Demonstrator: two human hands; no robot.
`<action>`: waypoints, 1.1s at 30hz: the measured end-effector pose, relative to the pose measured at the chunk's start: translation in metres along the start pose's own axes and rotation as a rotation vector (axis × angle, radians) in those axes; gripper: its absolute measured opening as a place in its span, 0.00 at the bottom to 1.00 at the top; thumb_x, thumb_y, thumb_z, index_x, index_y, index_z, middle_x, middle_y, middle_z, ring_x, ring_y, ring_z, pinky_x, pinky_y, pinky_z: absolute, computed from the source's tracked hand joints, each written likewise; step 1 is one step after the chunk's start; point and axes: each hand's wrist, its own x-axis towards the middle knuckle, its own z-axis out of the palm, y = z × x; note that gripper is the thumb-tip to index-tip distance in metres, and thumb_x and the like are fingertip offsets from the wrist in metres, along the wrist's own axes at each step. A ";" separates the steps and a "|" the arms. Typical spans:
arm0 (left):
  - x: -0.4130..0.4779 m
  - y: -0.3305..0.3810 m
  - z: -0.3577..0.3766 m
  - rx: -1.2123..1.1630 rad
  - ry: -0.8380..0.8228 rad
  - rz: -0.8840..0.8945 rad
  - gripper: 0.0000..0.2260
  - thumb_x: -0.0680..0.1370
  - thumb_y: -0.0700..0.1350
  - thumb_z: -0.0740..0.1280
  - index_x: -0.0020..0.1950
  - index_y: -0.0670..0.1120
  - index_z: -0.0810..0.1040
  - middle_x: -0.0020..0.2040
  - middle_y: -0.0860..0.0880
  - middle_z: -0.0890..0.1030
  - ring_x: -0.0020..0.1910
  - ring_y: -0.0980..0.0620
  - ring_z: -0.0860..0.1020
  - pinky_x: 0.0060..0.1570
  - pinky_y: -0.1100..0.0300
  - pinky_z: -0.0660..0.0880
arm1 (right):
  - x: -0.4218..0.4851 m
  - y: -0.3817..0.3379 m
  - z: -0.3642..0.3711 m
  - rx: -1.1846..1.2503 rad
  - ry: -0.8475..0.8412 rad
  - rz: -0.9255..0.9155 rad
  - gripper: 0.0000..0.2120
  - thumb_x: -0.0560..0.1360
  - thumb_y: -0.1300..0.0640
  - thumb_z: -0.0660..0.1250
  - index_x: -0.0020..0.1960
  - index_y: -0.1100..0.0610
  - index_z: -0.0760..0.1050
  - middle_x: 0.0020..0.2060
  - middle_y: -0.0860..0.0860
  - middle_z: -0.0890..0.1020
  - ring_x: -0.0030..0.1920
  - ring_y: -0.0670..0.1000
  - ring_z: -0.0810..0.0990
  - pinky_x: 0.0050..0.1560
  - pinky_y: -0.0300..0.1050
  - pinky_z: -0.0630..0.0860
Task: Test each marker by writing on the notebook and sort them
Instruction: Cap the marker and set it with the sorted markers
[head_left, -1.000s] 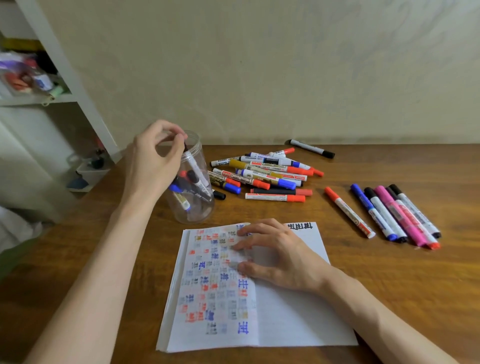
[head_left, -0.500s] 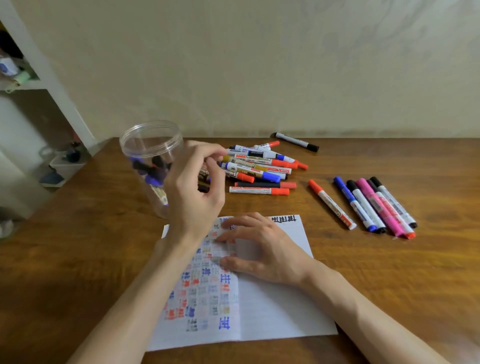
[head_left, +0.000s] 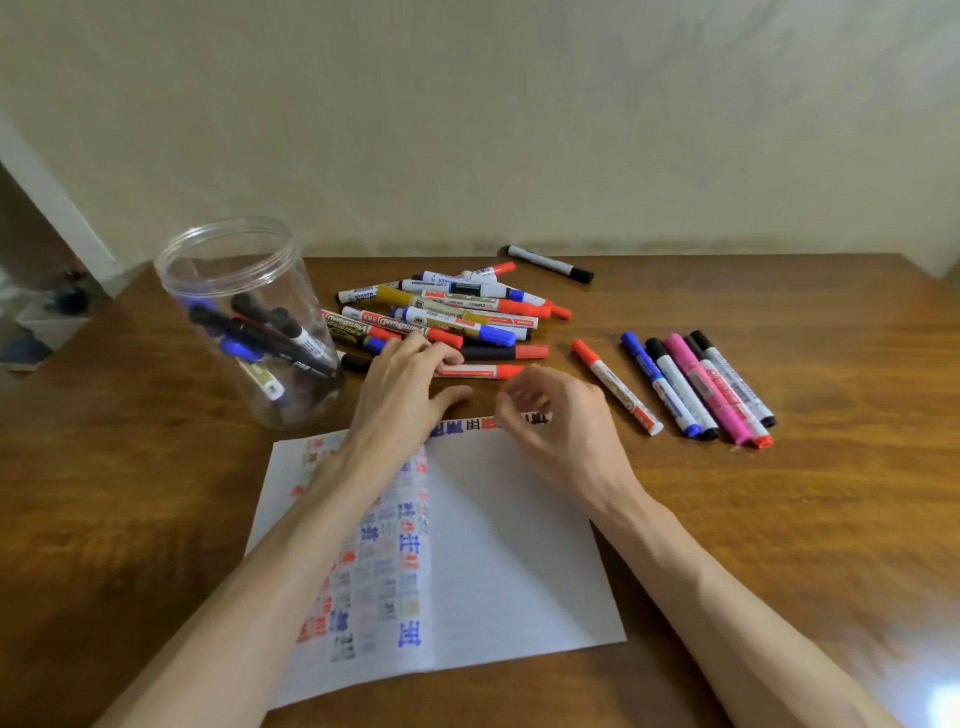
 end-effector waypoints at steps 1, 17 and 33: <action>0.000 0.001 0.000 0.013 -0.017 -0.009 0.19 0.78 0.53 0.74 0.67 0.52 0.78 0.61 0.49 0.76 0.62 0.50 0.73 0.59 0.55 0.71 | 0.001 0.003 -0.001 0.000 0.016 0.048 0.02 0.79 0.54 0.73 0.50 0.51 0.82 0.44 0.42 0.83 0.44 0.41 0.81 0.44 0.38 0.79; -0.006 0.011 -0.004 0.123 -0.056 -0.011 0.21 0.79 0.70 0.58 0.54 0.54 0.74 0.45 0.53 0.83 0.40 0.54 0.81 0.32 0.65 0.71 | 0.008 0.016 -0.004 -0.067 0.077 0.204 0.13 0.77 0.56 0.74 0.61 0.51 0.79 0.54 0.49 0.78 0.51 0.46 0.79 0.49 0.41 0.80; -0.020 0.022 -0.022 -0.615 -0.127 0.110 0.28 0.77 0.41 0.75 0.73 0.53 0.69 0.58 0.54 0.85 0.48 0.59 0.86 0.47 0.64 0.83 | 0.005 -0.006 -0.015 0.527 0.046 0.223 0.13 0.82 0.47 0.69 0.45 0.53 0.85 0.34 0.44 0.84 0.34 0.38 0.77 0.37 0.31 0.70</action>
